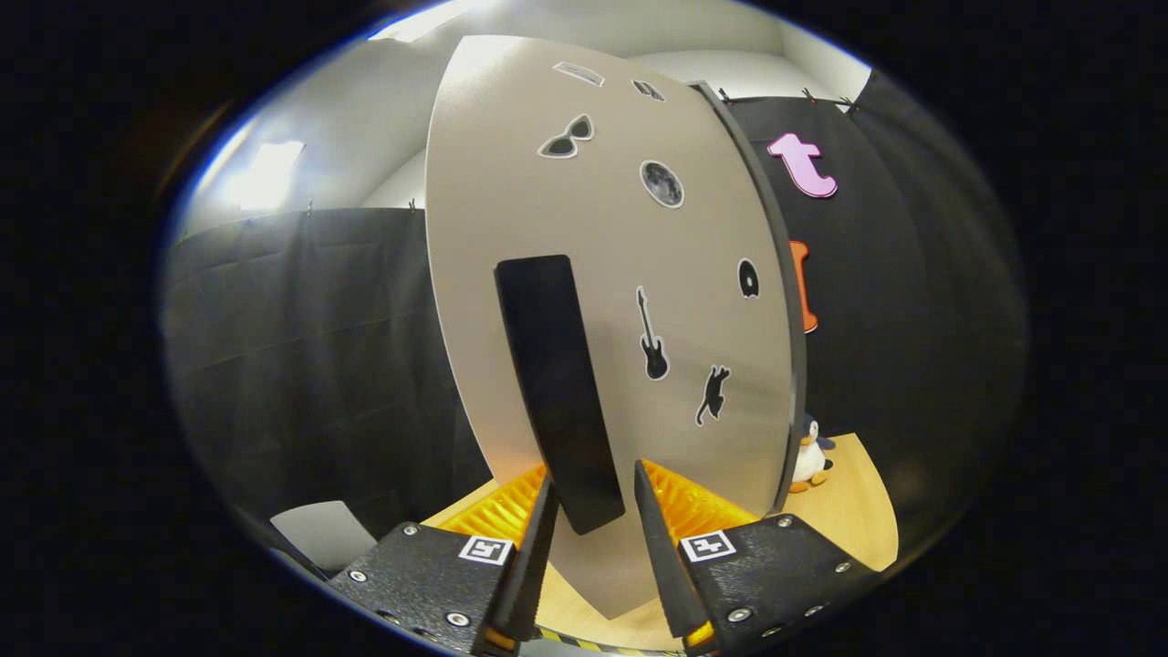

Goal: Open the shoe cabinet door, grab the shoes and put them into the shoe cabinet, then close the shoe cabinet door.

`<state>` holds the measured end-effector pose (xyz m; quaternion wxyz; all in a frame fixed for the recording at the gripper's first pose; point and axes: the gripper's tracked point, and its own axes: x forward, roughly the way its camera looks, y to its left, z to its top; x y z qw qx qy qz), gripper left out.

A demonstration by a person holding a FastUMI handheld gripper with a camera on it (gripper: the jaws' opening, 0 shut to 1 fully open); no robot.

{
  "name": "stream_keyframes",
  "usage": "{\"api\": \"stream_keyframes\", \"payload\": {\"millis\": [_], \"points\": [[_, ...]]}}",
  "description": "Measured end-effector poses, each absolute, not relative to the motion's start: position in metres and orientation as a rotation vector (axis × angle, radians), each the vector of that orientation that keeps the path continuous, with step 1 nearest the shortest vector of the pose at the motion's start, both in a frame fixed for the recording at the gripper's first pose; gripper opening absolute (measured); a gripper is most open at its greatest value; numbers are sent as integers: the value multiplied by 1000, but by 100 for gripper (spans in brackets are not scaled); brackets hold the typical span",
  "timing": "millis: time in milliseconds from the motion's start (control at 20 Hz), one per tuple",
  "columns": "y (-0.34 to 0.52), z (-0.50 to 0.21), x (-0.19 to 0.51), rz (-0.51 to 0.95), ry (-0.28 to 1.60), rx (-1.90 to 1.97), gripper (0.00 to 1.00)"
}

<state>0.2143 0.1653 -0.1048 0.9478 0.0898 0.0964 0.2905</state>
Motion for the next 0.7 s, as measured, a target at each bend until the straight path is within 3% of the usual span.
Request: {"api": "stream_keyframes", "payload": {"millis": [700], "points": [[269, -107, 272, 611, 195, 122, 58]]}}
